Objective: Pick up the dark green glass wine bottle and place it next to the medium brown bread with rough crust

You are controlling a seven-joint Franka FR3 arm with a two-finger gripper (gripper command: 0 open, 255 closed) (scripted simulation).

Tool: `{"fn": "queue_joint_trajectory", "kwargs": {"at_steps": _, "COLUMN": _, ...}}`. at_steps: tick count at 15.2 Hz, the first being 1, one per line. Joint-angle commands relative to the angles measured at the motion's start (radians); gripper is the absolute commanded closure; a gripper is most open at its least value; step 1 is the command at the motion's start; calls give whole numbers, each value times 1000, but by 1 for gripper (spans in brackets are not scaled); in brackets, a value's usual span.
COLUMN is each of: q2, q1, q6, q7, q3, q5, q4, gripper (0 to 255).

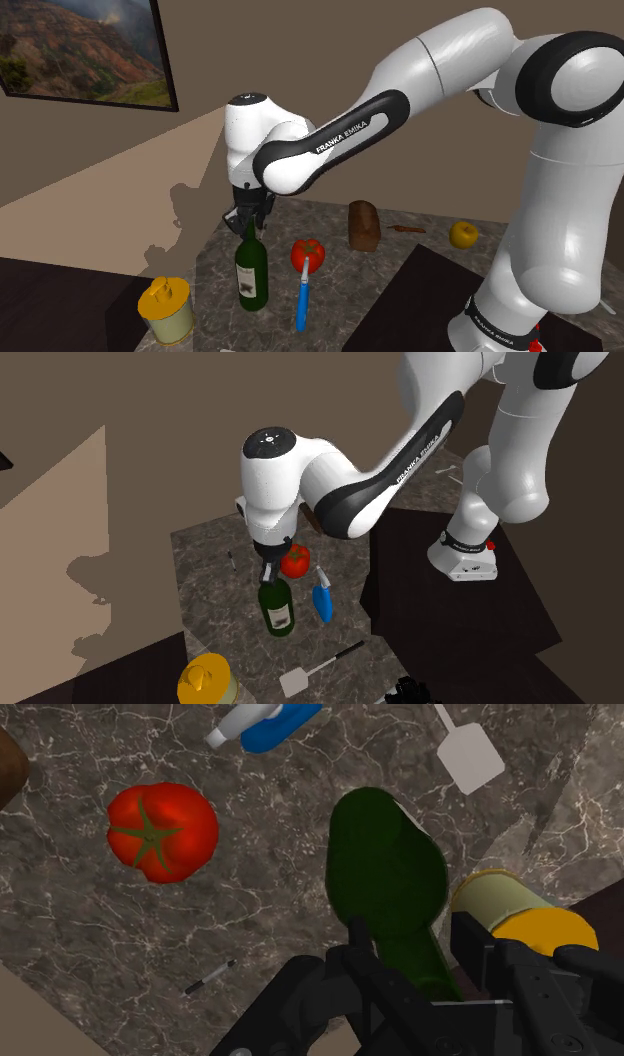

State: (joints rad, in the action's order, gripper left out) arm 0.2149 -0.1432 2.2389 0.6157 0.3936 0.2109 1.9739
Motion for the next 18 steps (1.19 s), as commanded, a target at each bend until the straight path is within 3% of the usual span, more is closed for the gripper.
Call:
{"fn": "queue_joint_trajectory", "kwargs": {"at_steps": 1, "q2": -12, "q1": 2, "q6": -26, "q7": -9, "q3": 2, "q5": -9, "q4": -16, "gripper": 255}}
{"fn": "queue_joint_trajectory", "kwargs": {"at_steps": 18, "q2": -89, "q1": 9, "q6": -232, "q7": -57, "q3": 13, "q5": -63, "q4": -155, "gripper": 255}}
